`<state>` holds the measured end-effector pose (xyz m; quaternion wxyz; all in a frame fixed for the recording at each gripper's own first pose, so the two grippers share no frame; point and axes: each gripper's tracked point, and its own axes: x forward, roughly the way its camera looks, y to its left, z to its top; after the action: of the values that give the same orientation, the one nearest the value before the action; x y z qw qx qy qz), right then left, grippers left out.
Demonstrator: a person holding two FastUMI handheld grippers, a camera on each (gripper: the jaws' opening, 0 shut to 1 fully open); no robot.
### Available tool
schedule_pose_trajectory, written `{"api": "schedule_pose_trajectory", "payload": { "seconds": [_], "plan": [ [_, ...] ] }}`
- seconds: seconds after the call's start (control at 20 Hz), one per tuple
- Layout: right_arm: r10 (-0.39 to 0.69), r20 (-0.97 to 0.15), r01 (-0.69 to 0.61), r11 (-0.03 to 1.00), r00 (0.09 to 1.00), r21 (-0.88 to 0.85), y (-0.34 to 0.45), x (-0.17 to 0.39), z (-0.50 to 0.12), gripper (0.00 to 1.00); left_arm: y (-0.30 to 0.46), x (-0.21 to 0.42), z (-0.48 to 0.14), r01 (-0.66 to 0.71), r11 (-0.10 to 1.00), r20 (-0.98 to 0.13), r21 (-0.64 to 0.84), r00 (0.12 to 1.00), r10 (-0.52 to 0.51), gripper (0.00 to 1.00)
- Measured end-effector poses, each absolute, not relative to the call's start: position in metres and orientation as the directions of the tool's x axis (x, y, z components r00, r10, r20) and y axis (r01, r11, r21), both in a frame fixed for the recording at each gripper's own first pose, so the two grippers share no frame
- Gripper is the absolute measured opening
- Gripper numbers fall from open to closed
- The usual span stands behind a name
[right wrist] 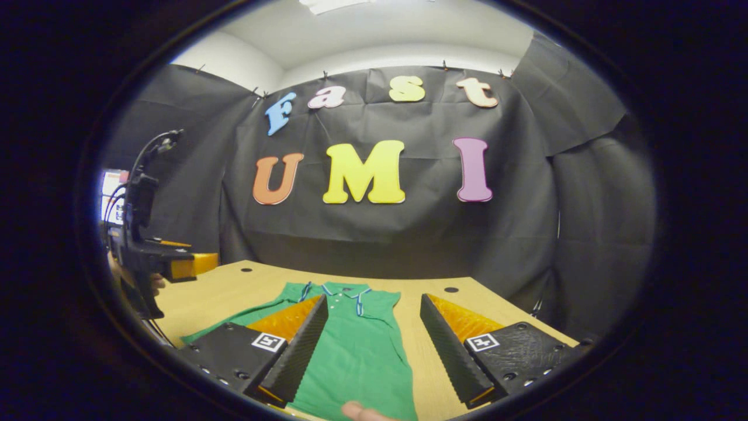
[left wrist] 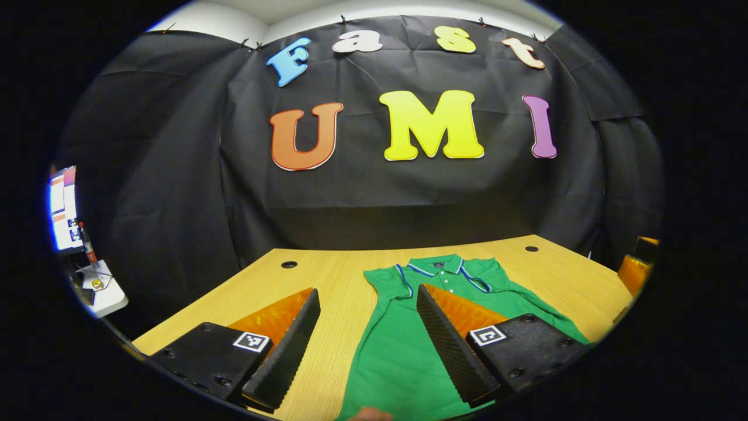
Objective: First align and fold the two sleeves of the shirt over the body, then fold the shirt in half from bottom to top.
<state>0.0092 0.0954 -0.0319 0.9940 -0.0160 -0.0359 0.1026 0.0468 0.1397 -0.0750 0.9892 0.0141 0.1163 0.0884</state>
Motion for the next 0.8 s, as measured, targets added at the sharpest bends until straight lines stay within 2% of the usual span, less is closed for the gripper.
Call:
{"api": "schedule_pose_trajectory", "payload": {
  "seconds": [0.1,0.35,0.6,0.8],
  "plan": [
    [0.164,0.056,-0.159,0.985,0.985,-0.072,0.085,-0.001,-0.036,0.96,0.144,0.020,-0.098,-0.180,0.983,-0.263,0.019,0.948,0.179,1.00],
    [0.150,-0.014,-0.150,0.985,0.989,-0.087,0.073,-0.020,-0.070,0.95,0.141,-0.015,-0.168,-0.164,0.986,-0.370,-0.022,0.918,0.145,1.00],
    [0.107,-0.186,-0.132,0.984,0.977,-0.124,0.061,-0.011,-0.151,0.95,0.131,-0.030,-0.205,-0.122,0.992,-0.403,0.005,0.908,0.114,1.00],
    [0.089,-0.348,-0.141,0.982,0.933,-0.128,0.054,-0.008,-0.210,0.96,0.141,-0.038,-0.227,-0.135,0.990,-0.431,0.050,0.891,0.144,1.00]
  ]
}}
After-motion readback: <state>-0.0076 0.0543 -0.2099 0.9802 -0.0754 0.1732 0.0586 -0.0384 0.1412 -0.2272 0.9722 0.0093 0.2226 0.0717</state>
